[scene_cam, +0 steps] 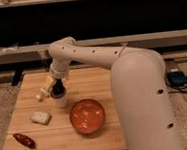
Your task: Place the eraser in the ceramic cup
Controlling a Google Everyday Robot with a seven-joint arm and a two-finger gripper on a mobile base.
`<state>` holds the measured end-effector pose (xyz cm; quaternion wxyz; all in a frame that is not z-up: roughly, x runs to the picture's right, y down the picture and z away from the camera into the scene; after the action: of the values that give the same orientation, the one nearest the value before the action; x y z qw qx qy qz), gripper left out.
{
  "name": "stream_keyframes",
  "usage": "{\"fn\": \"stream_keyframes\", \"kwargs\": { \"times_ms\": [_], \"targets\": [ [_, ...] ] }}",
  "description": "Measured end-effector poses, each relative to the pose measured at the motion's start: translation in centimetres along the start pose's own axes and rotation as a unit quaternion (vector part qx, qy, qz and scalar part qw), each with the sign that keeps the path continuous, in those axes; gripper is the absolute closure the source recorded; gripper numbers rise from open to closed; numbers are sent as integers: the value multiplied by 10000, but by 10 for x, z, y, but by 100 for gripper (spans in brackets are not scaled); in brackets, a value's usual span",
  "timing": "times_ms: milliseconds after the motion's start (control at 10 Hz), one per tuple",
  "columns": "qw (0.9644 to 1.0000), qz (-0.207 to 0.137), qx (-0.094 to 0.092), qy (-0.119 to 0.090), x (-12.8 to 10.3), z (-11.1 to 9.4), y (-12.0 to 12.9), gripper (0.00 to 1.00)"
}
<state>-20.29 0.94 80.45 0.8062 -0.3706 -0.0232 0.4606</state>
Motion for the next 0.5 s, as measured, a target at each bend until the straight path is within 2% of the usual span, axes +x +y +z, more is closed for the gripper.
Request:
{"fn": "stream_keyframes", "kwargs": {
  "times_ms": [500],
  "targets": [
    [9999,-51,-105,-66,1,-9,4,22]
  ]
}}
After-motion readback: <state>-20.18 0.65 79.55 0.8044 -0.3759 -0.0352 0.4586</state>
